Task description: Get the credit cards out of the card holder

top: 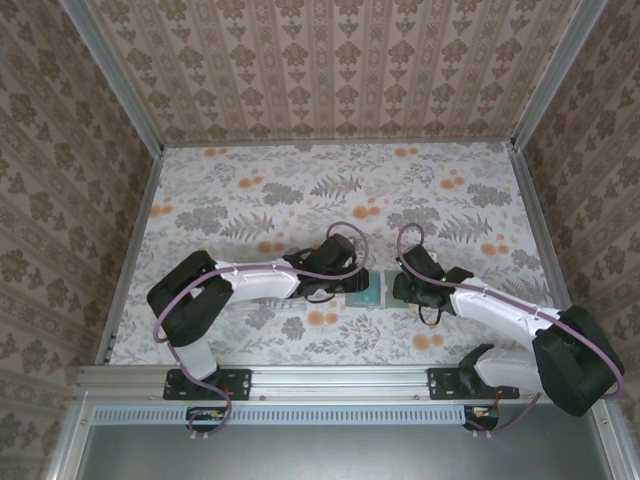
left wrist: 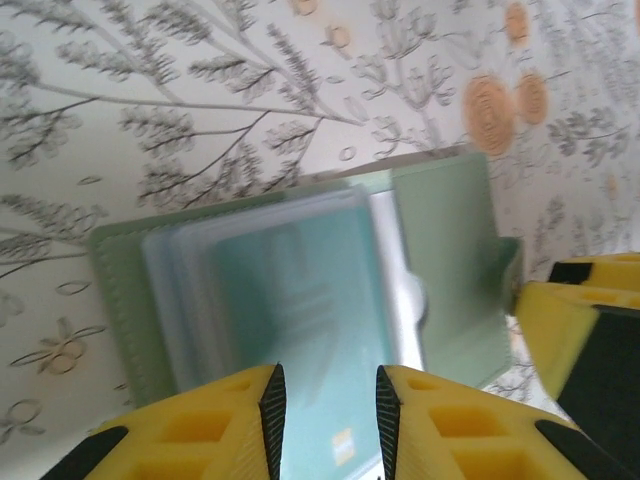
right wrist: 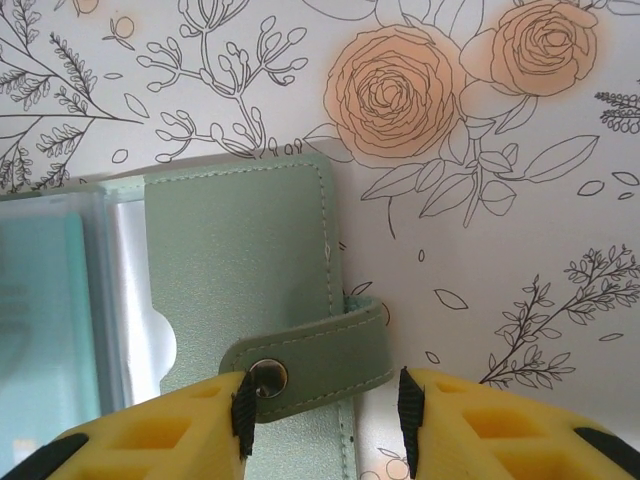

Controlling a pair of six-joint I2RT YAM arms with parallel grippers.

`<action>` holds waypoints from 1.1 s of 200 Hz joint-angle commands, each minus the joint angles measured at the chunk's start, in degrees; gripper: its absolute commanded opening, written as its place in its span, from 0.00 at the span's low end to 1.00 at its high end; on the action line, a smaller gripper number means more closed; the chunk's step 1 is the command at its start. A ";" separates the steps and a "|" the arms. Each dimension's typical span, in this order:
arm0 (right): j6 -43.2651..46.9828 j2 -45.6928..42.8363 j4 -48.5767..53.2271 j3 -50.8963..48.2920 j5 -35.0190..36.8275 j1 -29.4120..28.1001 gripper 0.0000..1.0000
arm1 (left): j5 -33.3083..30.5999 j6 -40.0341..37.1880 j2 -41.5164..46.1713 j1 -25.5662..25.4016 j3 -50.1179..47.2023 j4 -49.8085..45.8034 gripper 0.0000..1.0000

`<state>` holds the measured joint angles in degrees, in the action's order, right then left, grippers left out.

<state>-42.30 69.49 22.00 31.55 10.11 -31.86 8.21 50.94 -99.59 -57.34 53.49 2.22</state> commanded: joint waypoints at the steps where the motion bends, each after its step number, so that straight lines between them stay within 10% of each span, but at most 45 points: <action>1: -1.11 2.43 -0.83 -0.57 -1.08 0.29 0.43 | -3.12 -0.49 0.74 -0.22 1.45 -6.11 0.34; 220: -1.64 4.77 -4.30 -1.93 -3.18 0.30 0.37 | 5.39 -0.58 -2.41 -0.80 1.61 4.05 0.42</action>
<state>-42.72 73.58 18.20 30.48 8.34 -31.75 10.85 50.94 -102.39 -57.36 55.48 2.39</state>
